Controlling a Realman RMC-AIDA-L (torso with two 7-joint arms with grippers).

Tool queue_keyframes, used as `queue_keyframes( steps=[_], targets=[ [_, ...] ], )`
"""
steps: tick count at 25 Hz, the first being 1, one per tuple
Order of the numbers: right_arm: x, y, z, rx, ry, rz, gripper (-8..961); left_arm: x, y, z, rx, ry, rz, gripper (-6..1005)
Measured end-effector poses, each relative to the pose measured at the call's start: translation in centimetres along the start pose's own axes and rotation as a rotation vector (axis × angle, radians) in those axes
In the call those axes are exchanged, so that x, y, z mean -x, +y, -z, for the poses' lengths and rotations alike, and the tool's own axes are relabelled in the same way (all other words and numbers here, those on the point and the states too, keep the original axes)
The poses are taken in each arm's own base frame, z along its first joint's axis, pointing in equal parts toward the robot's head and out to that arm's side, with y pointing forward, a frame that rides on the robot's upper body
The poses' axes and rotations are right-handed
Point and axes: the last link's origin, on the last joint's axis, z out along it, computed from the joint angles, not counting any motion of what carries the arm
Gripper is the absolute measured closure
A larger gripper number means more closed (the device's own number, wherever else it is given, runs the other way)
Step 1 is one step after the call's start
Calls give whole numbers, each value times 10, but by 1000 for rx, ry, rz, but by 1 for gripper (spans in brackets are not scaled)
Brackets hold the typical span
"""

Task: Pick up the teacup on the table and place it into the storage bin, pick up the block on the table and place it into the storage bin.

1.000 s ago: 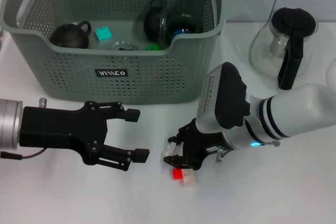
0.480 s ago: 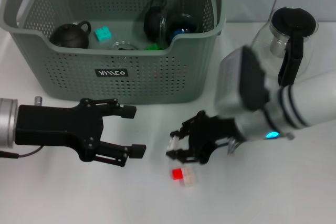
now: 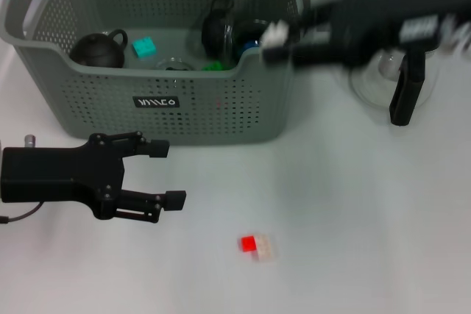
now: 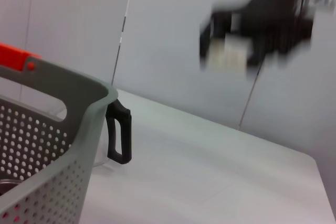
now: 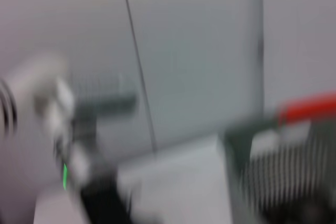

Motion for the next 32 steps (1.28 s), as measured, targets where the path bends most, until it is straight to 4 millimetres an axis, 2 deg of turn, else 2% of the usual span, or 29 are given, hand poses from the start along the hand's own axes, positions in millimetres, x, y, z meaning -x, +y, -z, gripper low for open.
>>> queue_keyframes(
  steps=[3, 5, 7, 10, 13, 17, 20, 24, 28, 32],
  targets=[
    [35, -7, 17, -15, -129, -3, 515, -1, 0, -2, 7, 1, -3, 85],
    [47, -18, 18, -40, -172, -20, 515, -2, 1, -4, 12, 0, -7, 86],
    [52, -34, 10, -74, -176, -39, 516, -3, 1, -5, 16, 1, -10, 87],
    [45, -59, -7, -146, -145, -50, 516, -5, 0, -6, 19, 2, -13, 88],
    [30, -81, -23, -231, -100, -46, 516, -6, 0, -7, 21, 3, -15, 90],
    [14, -94, -41, -281, -52, -15, 450, -6, 0, -7, 21, 3, -14, 91],
    [9, -94, -47, -290, -39, 17, 384, -6, 0, -7, 21, 3, -14, 93],
    [10, -86, -41, -254, -71, 54, 187, -7, -1, -7, 21, 3, -13, 94],
    [2, -58, -24, -124, -101, 146, 64, -7, 0, -8, 26, 3, -14, 96],
    [-30, -23, -8, 68, -49, 262, 67, -7, 1, -7, 37, -2, -16, 98]
  ],
)
